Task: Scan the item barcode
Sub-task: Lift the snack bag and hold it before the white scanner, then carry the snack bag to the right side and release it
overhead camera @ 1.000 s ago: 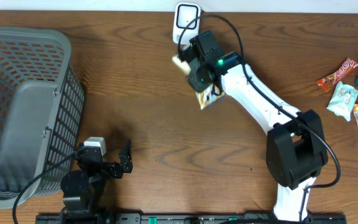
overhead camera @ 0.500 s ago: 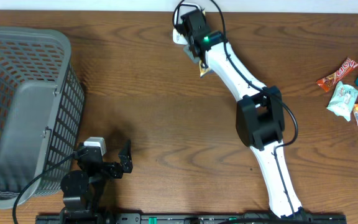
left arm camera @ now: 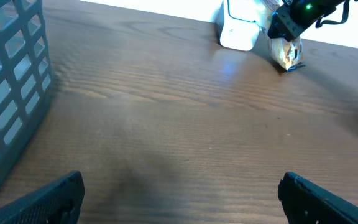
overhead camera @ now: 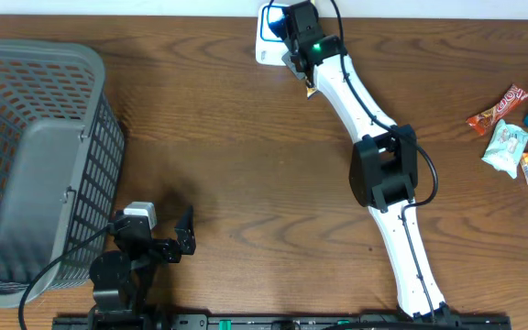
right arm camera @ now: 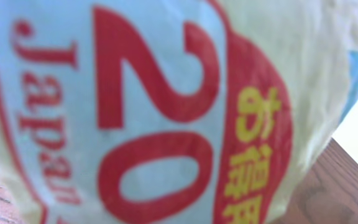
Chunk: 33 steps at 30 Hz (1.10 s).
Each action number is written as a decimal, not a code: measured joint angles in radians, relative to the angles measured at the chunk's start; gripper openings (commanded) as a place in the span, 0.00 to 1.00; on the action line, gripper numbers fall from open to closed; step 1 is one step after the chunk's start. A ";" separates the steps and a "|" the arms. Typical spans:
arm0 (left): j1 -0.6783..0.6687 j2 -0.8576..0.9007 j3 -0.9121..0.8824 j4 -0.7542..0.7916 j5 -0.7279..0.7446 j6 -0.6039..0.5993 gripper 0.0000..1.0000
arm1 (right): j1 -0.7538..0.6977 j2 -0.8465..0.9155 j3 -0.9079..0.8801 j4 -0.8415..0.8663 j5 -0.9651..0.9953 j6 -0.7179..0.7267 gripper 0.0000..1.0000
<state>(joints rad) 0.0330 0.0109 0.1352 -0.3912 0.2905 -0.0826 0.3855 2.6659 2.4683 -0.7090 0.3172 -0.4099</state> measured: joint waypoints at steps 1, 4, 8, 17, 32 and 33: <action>0.000 0.000 0.000 0.000 0.000 0.000 1.00 | 0.000 0.000 0.003 -0.002 0.003 0.000 0.01; 0.000 0.000 0.000 0.000 0.000 0.000 1.00 | 0.004 0.000 0.010 -0.037 0.037 0.000 0.01; 0.000 0.000 0.000 0.000 0.000 0.000 1.00 | 0.009 0.000 0.066 -0.273 0.122 0.063 0.01; 0.000 0.000 0.000 0.000 0.000 0.000 1.00 | -0.066 0.000 0.199 -0.852 0.188 0.549 0.01; 0.000 0.000 0.000 0.000 0.000 0.000 1.00 | -0.529 0.000 0.105 -0.629 0.216 0.575 0.28; 0.000 0.000 0.000 0.000 0.000 0.000 1.00 | -0.558 0.000 0.105 -0.607 0.216 0.572 0.69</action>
<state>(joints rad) 0.0330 0.0109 0.1352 -0.3908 0.2905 -0.0826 -0.1726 2.6656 2.5729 -1.3155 0.5327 0.1623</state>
